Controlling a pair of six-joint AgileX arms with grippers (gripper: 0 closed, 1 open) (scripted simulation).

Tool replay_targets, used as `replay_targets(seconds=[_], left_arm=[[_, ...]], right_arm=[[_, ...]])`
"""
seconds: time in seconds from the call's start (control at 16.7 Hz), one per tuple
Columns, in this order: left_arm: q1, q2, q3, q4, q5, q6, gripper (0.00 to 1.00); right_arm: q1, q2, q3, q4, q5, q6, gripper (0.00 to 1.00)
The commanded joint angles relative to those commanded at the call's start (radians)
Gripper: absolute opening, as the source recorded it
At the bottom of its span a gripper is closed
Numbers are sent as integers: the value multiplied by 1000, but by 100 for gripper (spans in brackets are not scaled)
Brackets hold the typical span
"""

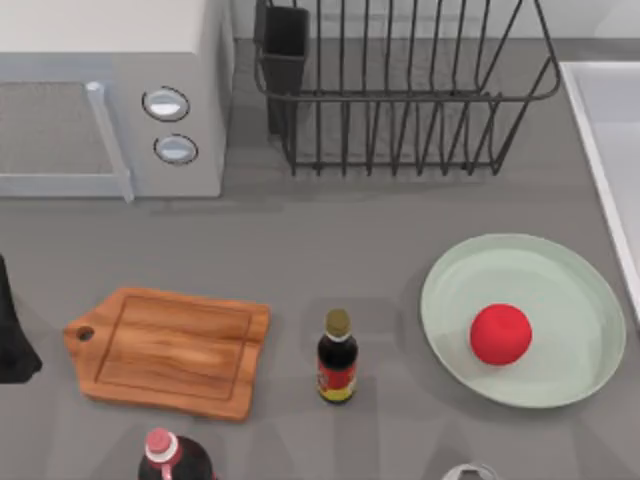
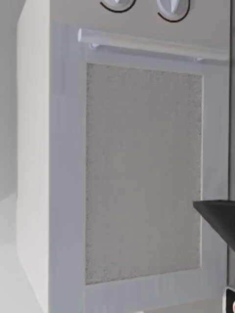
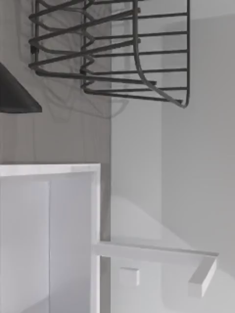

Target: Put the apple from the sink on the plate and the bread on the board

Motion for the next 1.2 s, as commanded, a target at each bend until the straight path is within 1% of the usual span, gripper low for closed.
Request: replay_targets(seconds=[0.3,0.54,0.78,1.2], left_arm=[[1,11,10,-7,0,7,100],[19,159,134,-106,0,94,100],[53,460,352,-288,0,252,100],[130,1149,816,-680,-2,591,100]], right_arm=[[0,0,0,0,0,0,100],[0,0,0,0,0,0,100],[0,0,0,0,0,0,100],[0,0,0,0,0,0,100]])
